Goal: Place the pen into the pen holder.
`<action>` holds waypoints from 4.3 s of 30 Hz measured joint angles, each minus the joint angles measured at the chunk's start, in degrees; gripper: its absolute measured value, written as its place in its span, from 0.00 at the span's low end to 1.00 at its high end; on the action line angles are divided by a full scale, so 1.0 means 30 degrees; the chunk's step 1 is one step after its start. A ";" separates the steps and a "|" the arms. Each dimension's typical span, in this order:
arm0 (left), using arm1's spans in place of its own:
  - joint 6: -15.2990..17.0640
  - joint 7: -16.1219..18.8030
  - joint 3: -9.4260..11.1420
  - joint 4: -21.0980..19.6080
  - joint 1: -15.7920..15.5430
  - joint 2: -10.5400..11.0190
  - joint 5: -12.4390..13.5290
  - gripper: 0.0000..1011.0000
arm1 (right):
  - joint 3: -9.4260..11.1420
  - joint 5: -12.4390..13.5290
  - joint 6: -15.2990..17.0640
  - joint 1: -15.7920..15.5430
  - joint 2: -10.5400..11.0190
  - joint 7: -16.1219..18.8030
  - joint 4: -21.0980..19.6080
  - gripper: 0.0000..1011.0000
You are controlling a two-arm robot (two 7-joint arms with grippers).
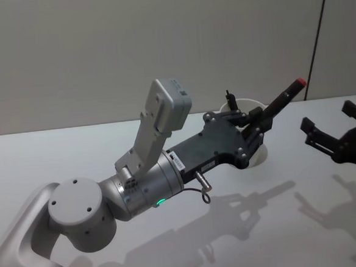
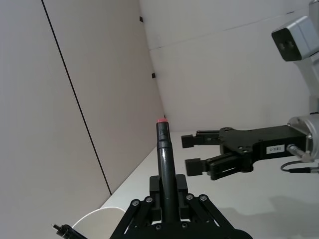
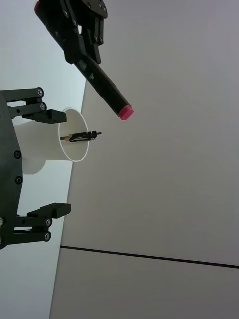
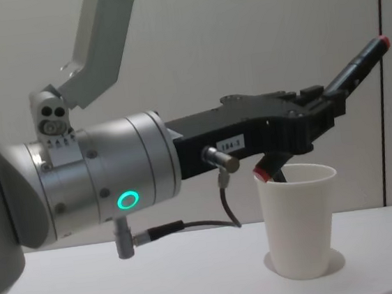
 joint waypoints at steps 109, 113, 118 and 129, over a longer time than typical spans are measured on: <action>0.0003 -0.0009 -0.0002 0.0012 -0.0001 0.0000 -0.0016 0.18 | -0.1216 1.5783 0.3599 0.2332 -0.1064 -0.1036 -0.0130 0.99; 0.0003 -0.0009 -0.0001 0.0011 -0.0001 0.0000 -0.0016 0.18 | -0.1337 1.5638 0.3415 0.2361 -0.1103 -0.1045 -0.0068 0.99; 0.0003 -0.0009 -0.0002 0.0011 -0.0002 0.0000 -0.0016 0.18 | -0.1510 1.5473 0.3181 0.2387 -0.1166 -0.1109 0.0050 0.99; 0.0003 -0.0009 -0.0001 0.0011 -0.0001 0.0000 -0.0016 0.18 | -0.1831 1.5202 0.2938 0.2579 -0.1368 -0.1205 0.0308 0.99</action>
